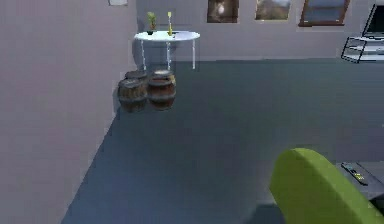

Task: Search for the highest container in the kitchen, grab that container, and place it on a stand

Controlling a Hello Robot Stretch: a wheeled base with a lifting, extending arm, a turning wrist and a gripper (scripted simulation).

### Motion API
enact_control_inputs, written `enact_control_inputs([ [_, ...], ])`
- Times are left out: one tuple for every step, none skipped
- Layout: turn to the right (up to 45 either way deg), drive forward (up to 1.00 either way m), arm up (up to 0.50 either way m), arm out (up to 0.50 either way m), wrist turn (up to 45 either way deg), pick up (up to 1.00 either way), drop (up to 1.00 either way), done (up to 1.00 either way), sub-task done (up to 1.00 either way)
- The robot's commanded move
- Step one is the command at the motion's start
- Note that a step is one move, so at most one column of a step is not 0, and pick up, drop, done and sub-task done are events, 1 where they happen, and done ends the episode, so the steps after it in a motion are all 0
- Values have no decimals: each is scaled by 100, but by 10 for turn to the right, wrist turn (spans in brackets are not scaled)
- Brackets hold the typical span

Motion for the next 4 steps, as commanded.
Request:
enact_control_inputs([
  [0, 100, 0, 0, 0, 0, 0, 0, 0],
  [0, 35, 0, 0, 0, 0, 0, 0, 0],
  [360, 0, 0, 0, 0, 0, 0, 0, 0],
  [0, 45, 0, 0, 0, 0, 0, 0, 0],
])
